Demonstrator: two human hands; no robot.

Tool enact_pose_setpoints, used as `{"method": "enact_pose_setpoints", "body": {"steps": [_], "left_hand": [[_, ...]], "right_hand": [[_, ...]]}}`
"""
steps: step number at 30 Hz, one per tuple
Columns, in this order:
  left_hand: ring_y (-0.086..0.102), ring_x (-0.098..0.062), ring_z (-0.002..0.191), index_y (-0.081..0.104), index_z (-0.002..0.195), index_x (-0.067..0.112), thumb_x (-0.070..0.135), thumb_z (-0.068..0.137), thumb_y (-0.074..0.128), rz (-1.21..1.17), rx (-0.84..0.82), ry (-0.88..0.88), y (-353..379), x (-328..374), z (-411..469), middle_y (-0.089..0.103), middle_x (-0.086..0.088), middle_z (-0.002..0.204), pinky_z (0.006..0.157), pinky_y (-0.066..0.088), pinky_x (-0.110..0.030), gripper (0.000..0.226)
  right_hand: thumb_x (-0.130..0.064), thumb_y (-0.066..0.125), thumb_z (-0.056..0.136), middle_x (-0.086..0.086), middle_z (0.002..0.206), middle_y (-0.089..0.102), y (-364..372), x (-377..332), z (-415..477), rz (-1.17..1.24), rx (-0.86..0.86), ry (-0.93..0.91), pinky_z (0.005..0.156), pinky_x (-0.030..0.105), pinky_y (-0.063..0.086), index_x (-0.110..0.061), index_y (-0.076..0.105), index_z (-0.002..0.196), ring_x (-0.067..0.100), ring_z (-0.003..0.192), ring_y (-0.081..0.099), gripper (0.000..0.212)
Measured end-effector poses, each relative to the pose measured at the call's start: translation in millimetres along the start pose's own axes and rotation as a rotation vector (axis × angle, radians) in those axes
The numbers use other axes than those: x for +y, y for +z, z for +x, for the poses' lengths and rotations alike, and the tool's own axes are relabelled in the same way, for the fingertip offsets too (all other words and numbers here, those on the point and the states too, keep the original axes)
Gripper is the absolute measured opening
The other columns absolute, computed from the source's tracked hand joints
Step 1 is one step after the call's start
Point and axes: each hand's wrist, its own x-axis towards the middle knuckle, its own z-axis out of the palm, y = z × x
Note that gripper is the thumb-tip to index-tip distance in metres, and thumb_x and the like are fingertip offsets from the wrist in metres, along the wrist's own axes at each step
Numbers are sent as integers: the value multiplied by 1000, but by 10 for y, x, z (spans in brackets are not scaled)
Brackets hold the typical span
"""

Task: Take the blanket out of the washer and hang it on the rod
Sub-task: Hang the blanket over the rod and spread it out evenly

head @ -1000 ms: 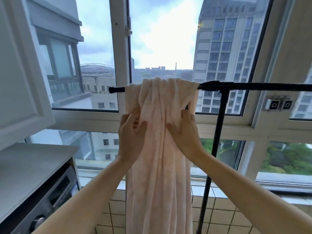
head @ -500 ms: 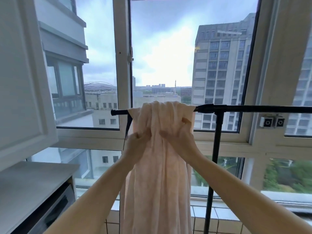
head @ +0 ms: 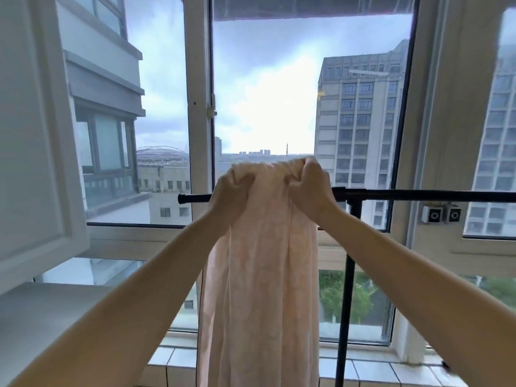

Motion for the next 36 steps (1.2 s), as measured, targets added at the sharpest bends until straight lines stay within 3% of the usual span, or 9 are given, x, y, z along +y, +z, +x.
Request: {"method": "enact_pose_setpoints", "body": {"steps": [3, 5, 11, 16, 20, 23, 28, 32, 36], "left_hand": [[57, -11, 75, 59, 109, 10, 32, 97, 54, 35, -47, 16, 90, 92, 249, 60, 2, 87, 56, 49, -17, 25], [55, -11, 75, 57, 101, 12, 37, 96, 55, 53, -97, -29, 127, 119, 415, 56, 3, 83, 62, 46, -19, 26], [50, -22, 65, 53, 77, 8, 43, 100, 39, 99, -126, -294, 11, -3, 493, 48, -8, 69, 65, 45, -31, 44], [55, -22, 73, 60, 86, 1, 19, 101, 37, -35, -57, -382, -123, -293, 369, 56, -14, 83, 67, 49, -35, 32], [62, -25, 100, 60, 107, -4, 31, 101, 44, -30, -134, -506, -160, -458, 318, 64, -13, 104, 94, 51, -37, 39], [63, -24, 104, 63, 111, -1, 34, 99, 49, -148, -184, -540, -164, -468, 283, 65, -11, 111, 97, 50, -39, 39], [68, -19, 85, 66, 101, 5, 24, 96, 56, -224, -206, -421, -82, -394, 204, 69, -8, 97, 71, 54, -28, 22], [64, -15, 82, 66, 100, 9, 23, 100, 48, -240, -221, -322, -12, -365, 191, 67, -6, 94, 72, 50, -28, 23], [63, -13, 78, 69, 92, 13, 14, 100, 42, -265, -194, -301, -23, -325, 157, 67, -1, 83, 70, 48, -27, 28]], "right_hand": [[0, 56, 86, -1, 75, 47, -61, 56, 234, -91, 26, -11, 52, 19, 42, -5, 47, 94, 10, 65, 47, 13], [-1, 57, 84, -2, 71, 46, -110, 103, 359, -156, 26, -7, 50, 17, 40, -4, 49, 91, 9, 62, 46, 11], [-33, 75, 80, 9, 64, 61, -266, 323, 451, -392, -185, 21, 70, 39, 57, 0, 65, 75, 21, 63, 62, 35], [-26, 58, 90, 10, 89, 64, -187, 248, 338, -506, -214, -35, 68, 35, 53, -3, 60, 92, 23, 76, 62, 23], [-33, 46, 95, 6, 85, 60, -123, 187, 162, -685, -191, -125, 72, 38, 53, -8, 52, 105, 25, 79, 61, 27], [-44, 45, 96, 12, 98, 58, -121, 221, -17, -722, -94, -155, 69, 34, 51, -10, 42, 118, 27, 84, 59, 41], [-55, 58, 86, 19, 128, 34, -12, 239, -262, -369, -132, 4, 60, 29, 43, -17, 25, 129, 21, 74, 50, 66], [-47, 73, 78, 13, 133, 23, 176, 282, -297, -138, -68, 41, 62, 23, 38, -21, 11, 140, 14, 72, 43, 91], [-21, 71, 80, 13, 124, 29, 218, 275, -236, -150, -48, 33, 52, 21, 42, -23, 28, 128, 8, 65, 45, 64]]}}
